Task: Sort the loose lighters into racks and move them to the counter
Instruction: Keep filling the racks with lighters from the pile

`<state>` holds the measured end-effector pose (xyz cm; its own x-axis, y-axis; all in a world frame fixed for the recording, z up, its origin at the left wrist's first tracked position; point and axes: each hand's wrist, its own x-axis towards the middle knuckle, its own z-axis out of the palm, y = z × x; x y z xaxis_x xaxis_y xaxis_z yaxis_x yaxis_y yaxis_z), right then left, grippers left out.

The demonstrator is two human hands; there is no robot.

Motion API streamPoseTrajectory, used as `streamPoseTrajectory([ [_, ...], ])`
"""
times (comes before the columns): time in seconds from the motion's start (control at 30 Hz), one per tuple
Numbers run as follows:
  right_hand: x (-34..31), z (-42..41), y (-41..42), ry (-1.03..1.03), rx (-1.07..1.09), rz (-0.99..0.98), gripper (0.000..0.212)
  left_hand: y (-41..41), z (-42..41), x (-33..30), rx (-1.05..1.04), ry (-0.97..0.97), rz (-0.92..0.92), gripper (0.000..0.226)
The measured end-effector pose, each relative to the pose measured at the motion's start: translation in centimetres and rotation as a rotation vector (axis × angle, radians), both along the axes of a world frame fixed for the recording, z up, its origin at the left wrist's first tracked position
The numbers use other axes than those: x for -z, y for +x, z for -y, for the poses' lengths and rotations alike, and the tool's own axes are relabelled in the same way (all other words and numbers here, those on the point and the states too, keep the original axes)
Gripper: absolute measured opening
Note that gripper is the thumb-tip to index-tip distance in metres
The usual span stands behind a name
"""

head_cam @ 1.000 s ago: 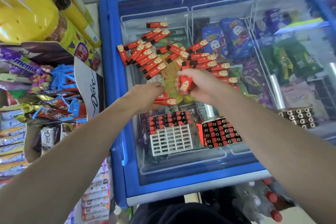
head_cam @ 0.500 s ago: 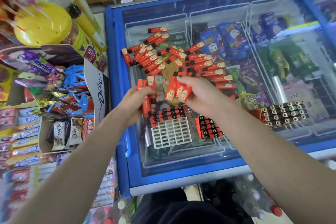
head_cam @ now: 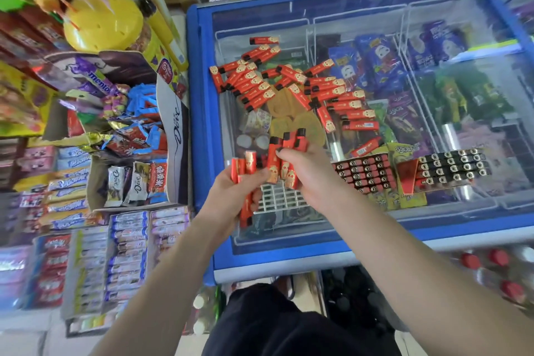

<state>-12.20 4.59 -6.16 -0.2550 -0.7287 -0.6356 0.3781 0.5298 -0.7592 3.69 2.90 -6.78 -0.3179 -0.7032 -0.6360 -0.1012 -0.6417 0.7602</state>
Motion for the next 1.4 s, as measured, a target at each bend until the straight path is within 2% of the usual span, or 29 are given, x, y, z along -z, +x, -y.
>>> streamPoseTrajectory([
  [0.07, 0.2, -0.5, 0.7, -0.001, -0.001, -0.016, 0.035, 0.2, -0.9, 0.4, 0.004, -0.054, 0.044, 0.022],
  [0.2, 0.5, -1.6, 0.7, -0.037, -0.026, -0.006, 0.012, 0.6, -1.7, 1.0, -0.025, -0.15, 0.133, 0.024],
  [0.23, 0.4, -1.8, 0.5, -0.039, -0.027, 0.032, 0.005, 0.9, -1.8, 1.1, -0.018, -0.173, 0.155, 0.026],
  [0.3, 0.1, -2.2, 0.0, -0.032, -0.008, 0.122, 0.013, 1.3, -1.9, 1.4, 0.009, -0.218, 0.198, 0.026],
  [0.43, 0.2, -3.1, -0.9, -0.005, 0.051, 0.357, 0.007, 1.8, -2.3, 1.6, 0.032, -0.283, 0.254, 0.026],
  [0.53, 0.7, -4.4, -1.2, 0.04, -0.026, 0.451, 0.014, 1.9, -2.8, 2.5, 0.055, -0.328, 0.315, 0.025],
  [0.67, 1.2, -5.5, -0.6, 0.088, -0.103, 0.394, 0.012, 2.0, -3.6, 3.8, 0.113, -0.397, 0.376, 0.024],
  [0.8, 1.6, -5.6, 0.4, 0.09, -0.075, 0.351, 0.008, 1.7, -4.3, 4.2, 0.141, -0.443, 0.403, 0.032],
  [1.1, 2.3, -5.1, 0.9, 0.112, -0.091, 0.316, 0.02, 2.1, -4.3, 5.3, 0.17, -0.508, 0.489, 0.03],
  [1.27, 2.6, -4.4, 1.4, 0.106, -0.093, 0.201, 0.009, 2.0, -4.3, 5.7, 0.093, -0.434, 0.464, 0.03],
  [1.4, 3.1, -4.1, 2.0, 0.053, 0.013, 0.149, 0.013, 1.9, -3.6, 6.0, -0.048, -0.308, 0.403, 0.026],
])
